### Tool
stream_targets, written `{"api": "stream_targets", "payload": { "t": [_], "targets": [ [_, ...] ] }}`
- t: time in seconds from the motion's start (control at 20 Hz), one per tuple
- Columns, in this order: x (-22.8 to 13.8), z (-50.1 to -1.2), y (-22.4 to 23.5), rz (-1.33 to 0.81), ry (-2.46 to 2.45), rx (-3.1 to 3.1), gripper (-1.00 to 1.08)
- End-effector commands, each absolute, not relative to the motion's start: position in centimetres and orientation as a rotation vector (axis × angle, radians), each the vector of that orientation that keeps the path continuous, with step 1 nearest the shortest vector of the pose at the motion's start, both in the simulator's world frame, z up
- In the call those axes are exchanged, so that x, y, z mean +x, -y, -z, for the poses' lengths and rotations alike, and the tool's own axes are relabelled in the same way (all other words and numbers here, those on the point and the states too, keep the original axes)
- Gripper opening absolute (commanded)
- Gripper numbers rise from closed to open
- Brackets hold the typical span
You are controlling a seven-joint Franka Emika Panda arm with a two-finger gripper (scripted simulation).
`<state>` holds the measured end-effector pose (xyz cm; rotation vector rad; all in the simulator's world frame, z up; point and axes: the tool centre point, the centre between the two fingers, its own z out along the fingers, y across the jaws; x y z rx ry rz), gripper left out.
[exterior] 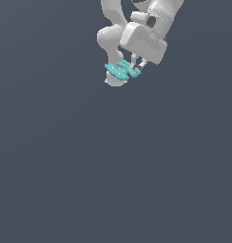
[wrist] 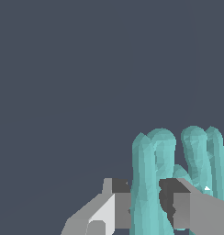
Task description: Pick up the object and move it to a goal position.
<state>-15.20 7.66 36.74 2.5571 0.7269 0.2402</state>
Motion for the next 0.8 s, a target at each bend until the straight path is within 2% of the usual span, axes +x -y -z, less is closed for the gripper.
{"api": "stream_targets", "payload": {
  "t": [0.0,0.4,0.75],
  "targets": [
    [-15.4,-39.0,-7.1,-0.239,-0.727,2.557,-1.0],
    [-15.7,-44.2,-5.9,-0.24,-0.723,2.553,-1.0],
    [-15.6,-45.6,-5.5,-0.241,-0.721,2.55,-1.0]
  ]
}}
